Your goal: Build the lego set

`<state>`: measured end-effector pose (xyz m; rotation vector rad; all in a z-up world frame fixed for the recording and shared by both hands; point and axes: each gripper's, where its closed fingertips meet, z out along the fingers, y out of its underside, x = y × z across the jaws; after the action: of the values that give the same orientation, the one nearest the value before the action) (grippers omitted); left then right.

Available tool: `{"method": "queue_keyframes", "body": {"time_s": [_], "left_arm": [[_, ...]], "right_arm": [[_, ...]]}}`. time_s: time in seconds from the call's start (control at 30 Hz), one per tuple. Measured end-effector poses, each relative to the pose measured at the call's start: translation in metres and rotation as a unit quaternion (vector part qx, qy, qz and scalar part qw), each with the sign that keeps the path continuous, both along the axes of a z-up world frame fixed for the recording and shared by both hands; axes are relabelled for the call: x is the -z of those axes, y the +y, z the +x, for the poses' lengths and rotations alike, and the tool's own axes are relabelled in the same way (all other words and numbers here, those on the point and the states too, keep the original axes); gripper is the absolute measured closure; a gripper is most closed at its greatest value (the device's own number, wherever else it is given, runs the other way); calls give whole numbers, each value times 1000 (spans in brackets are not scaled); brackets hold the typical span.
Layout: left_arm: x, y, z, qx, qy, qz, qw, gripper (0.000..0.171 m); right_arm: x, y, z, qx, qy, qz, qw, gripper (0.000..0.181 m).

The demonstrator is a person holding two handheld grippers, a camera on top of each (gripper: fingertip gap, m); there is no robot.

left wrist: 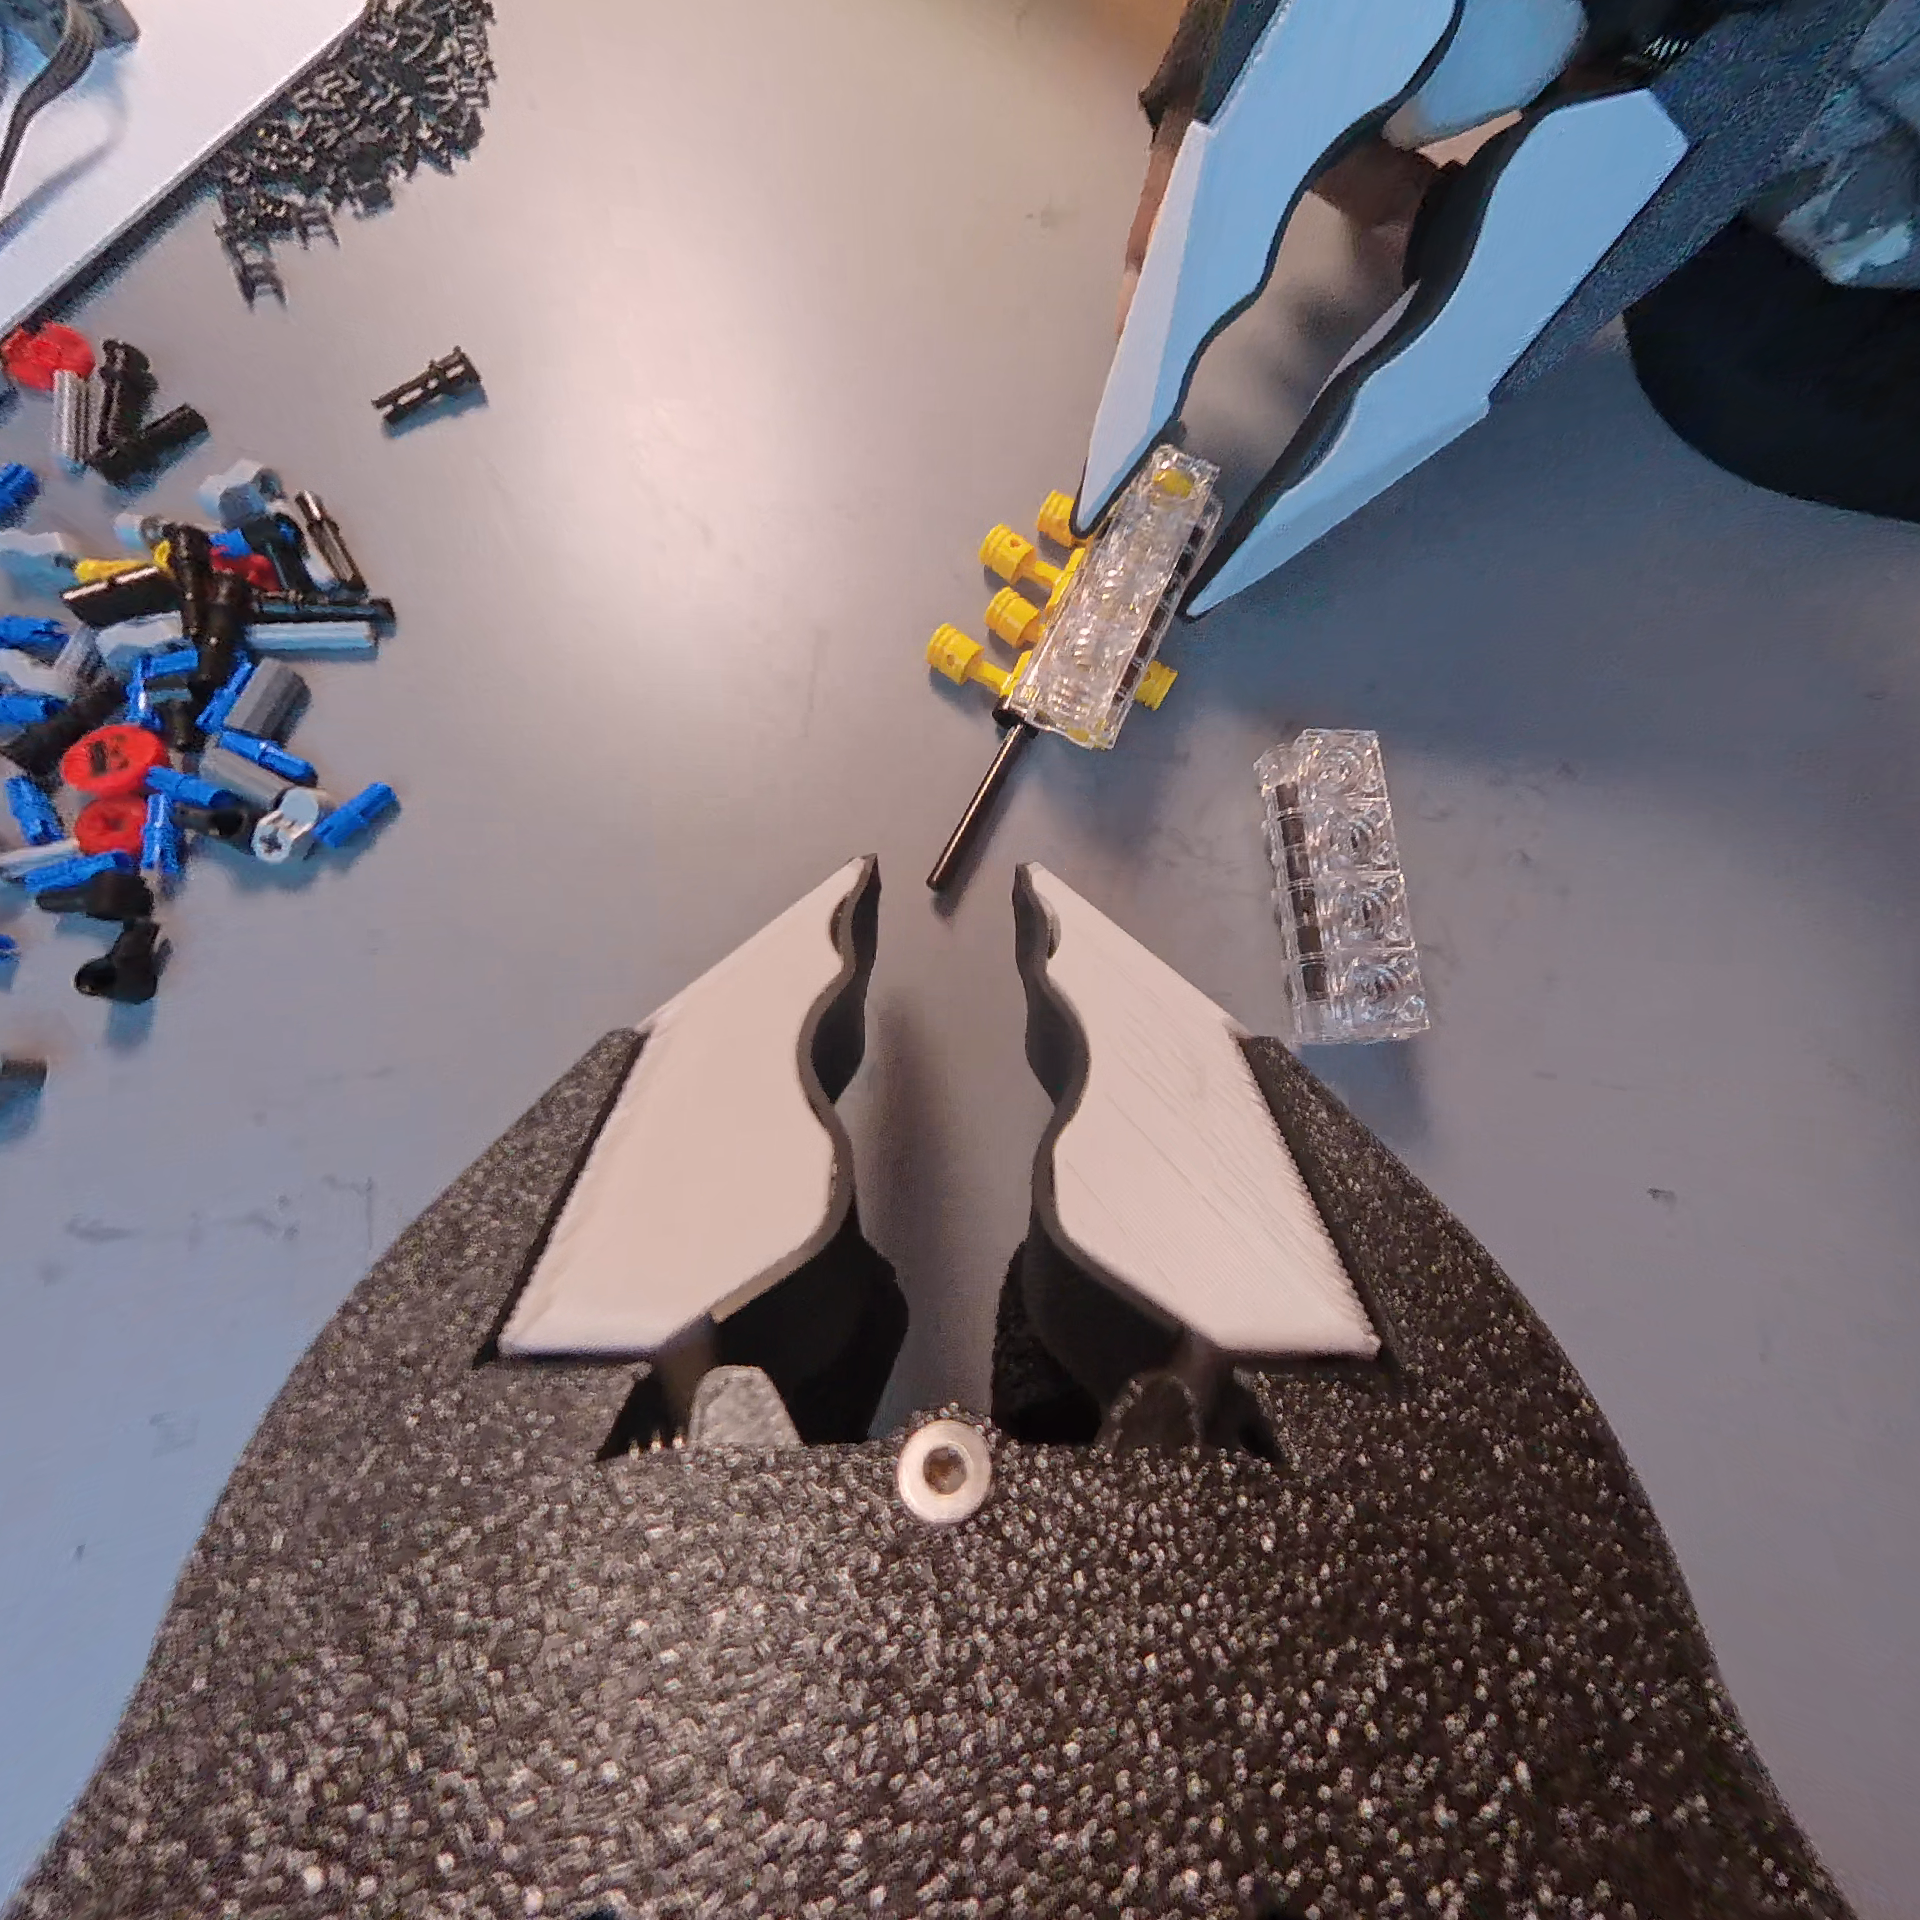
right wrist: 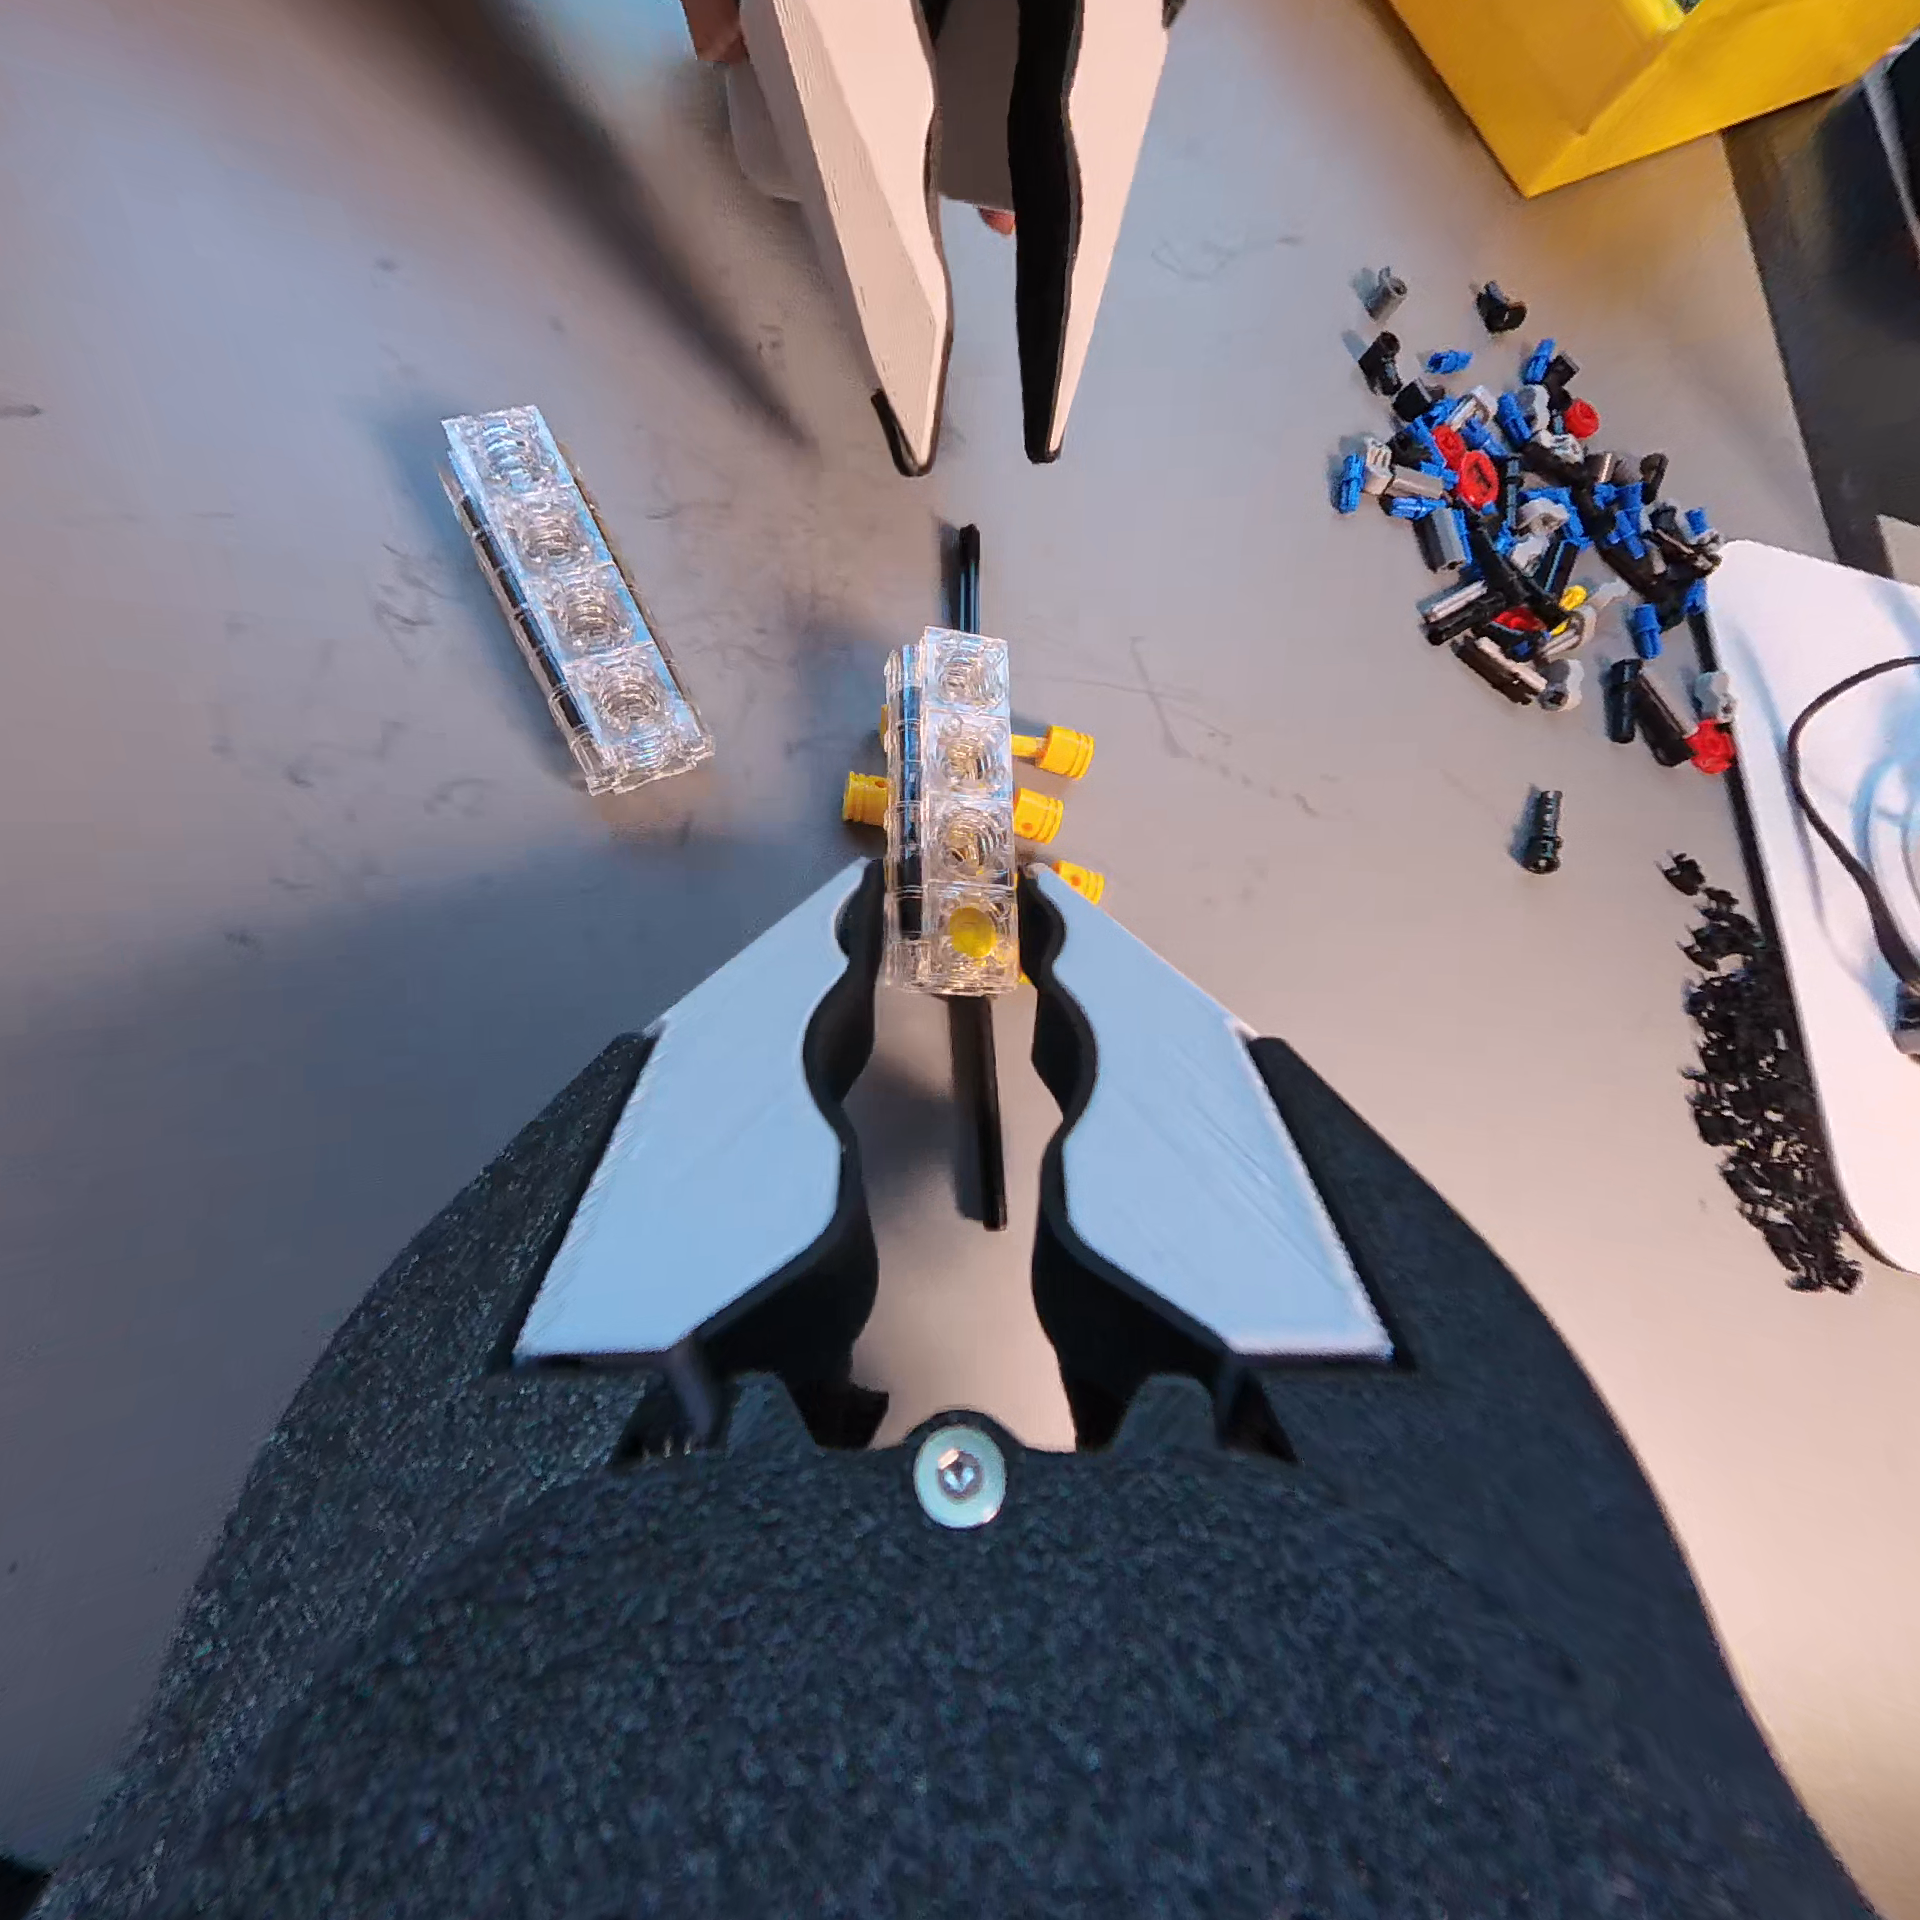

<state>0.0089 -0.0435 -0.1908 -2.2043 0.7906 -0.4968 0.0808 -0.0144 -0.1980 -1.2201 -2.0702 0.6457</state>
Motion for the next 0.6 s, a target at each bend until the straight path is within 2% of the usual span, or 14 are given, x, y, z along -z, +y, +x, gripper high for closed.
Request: {"method": "queue_keyframes", "body": {"time_s": [0.27,0.4,0.6], "left_arm": [[15,10,-7,-26,24,-17,999,151],[19,16,-10,-25,43,-11,999,164],[19,21,-14,-28,58,6,998,166]], "right_arm": [[0,9,-12,0,7,37,999,157],[0,14,-20,6,11,40,999,157],[-1,29,-27,46,25,65,997,157]]}}
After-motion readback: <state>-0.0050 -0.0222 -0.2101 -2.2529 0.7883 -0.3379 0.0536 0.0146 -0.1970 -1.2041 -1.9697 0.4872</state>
